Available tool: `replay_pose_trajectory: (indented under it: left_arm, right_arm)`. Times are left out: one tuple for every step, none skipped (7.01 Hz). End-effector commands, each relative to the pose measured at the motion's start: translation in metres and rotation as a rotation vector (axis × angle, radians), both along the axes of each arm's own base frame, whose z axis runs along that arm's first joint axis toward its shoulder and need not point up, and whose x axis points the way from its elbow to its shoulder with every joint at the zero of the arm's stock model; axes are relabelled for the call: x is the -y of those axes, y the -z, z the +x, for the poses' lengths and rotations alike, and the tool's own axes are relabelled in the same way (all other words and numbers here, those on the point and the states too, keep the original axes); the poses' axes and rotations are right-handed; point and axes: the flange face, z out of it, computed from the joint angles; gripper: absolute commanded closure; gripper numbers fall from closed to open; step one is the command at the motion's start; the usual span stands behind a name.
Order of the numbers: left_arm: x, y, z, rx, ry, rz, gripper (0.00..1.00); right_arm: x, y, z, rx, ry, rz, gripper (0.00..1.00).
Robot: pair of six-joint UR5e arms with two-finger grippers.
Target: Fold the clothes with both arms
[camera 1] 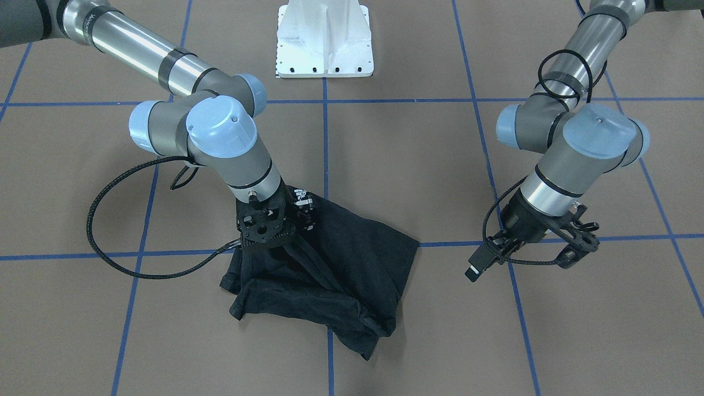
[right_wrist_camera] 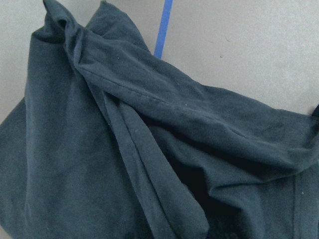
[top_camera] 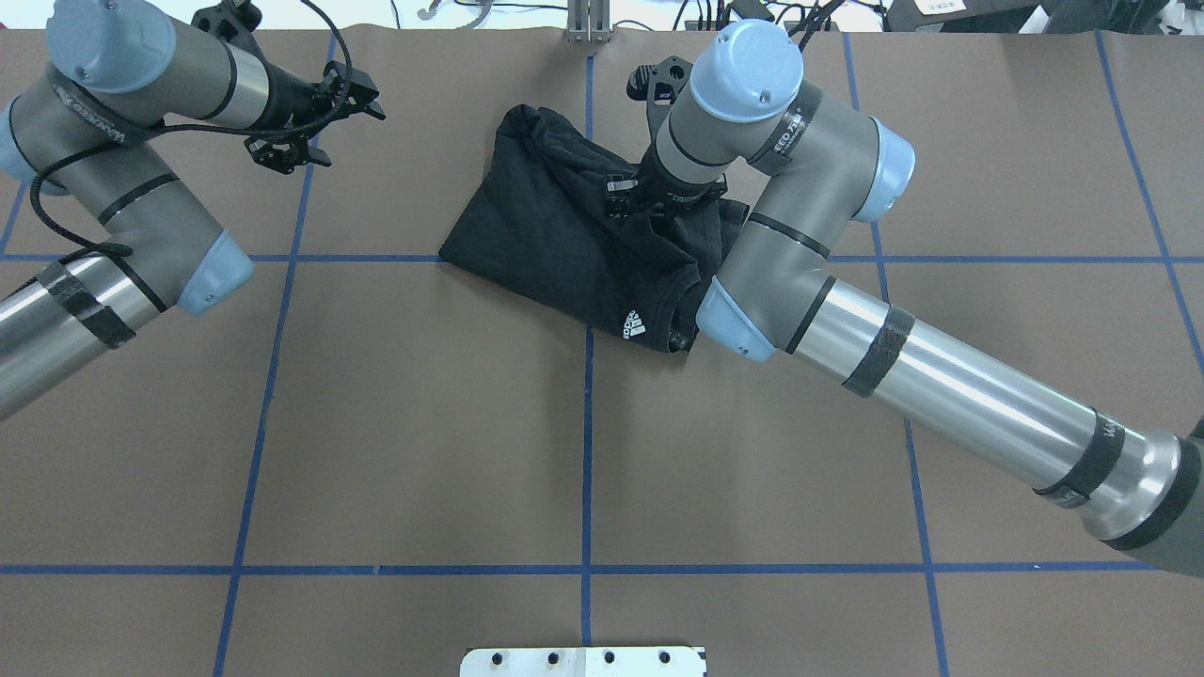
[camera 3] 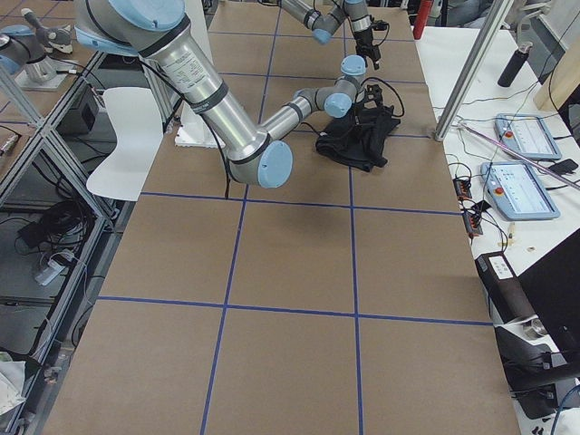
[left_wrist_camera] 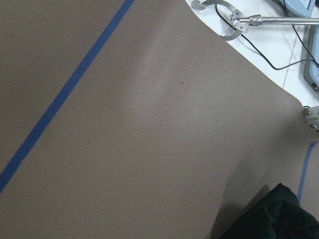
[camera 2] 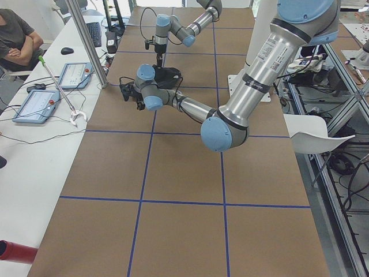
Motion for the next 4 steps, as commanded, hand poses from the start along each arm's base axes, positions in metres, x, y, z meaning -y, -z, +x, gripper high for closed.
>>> replay_pose_trajectory:
  left_arm:
    - [0.0002, 0.0003, -0.0005, -0.001, 0.001, 0.001, 0.0]
    - [-0.0007, -0.0021, -0.0012, 0.0, 0.001, 0.0, 0.0]
    - [-0.0016, -0.0049, -0.0018, -0.001, 0.001, -0.001, 0.0]
    - [-0.0015, -0.0049, -0.0019, 0.0, 0.003, -0.001, 0.0]
  right_arm:
    - [0.0172, -0.0007, 0.0203, -0.002, -0.026, 0.005, 1.0]
    - [0.0207, -0.0038, 0.0222, -0.011, -0.025, 0.011, 1.0]
    - [0.02, -0.0065, 0.0206, -0.014, -0.019, 0.006, 1.0]
    - [0.0214, -0.0077, 0.0225, -0.015, -0.022, 0.005, 1.0]
